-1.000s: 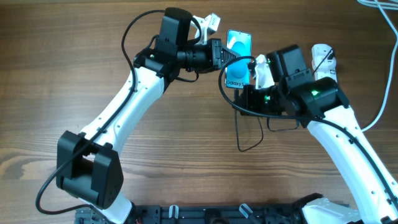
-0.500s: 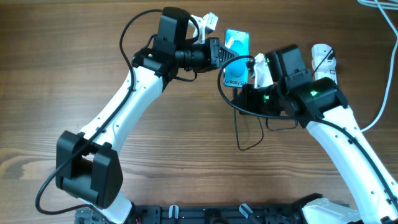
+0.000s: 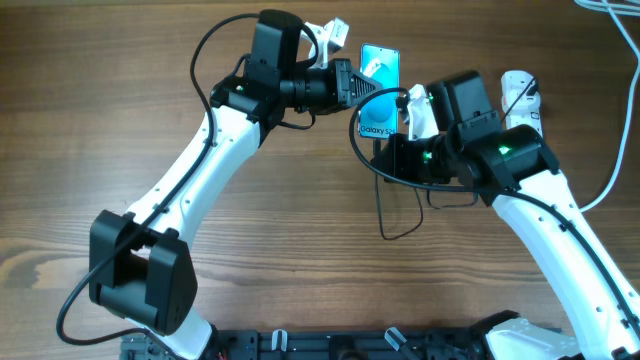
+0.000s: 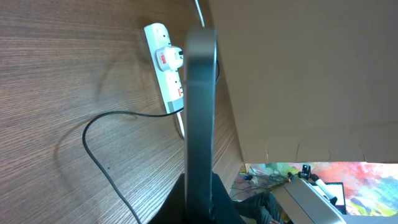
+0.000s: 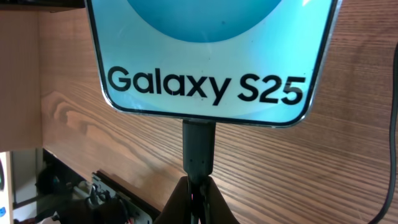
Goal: Plug charger to phone and switch on socket
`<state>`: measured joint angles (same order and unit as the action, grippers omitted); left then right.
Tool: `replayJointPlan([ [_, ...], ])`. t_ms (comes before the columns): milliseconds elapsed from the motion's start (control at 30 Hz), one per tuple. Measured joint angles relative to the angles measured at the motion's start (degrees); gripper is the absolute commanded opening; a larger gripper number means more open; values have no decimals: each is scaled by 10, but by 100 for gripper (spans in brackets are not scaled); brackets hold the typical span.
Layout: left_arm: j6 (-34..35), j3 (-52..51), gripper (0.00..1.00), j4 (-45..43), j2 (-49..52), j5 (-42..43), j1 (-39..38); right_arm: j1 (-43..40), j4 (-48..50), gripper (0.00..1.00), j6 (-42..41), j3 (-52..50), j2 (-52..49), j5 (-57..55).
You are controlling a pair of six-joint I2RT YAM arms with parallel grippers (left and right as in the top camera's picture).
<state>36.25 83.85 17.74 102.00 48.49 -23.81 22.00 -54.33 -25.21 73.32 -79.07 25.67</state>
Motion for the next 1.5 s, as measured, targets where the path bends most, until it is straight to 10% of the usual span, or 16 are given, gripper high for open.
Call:
replayJointPlan([
  [233, 0, 1, 4, 0, 0, 0, 0, 0, 2, 6, 0, 0, 0, -2],
  [867, -29, 1, 4, 75, 0, -59, -11, -8, -19, 99, 16, 0, 0, -37],
  [1167, -60, 1, 4, 128, 0, -152, -11, -20, -27, 100, 44, 0, 5, 11],
  [1500, -164, 1, 4, 105, 0, 56, -11, -224, -44, 100, 74, 0, 7, 17],
])
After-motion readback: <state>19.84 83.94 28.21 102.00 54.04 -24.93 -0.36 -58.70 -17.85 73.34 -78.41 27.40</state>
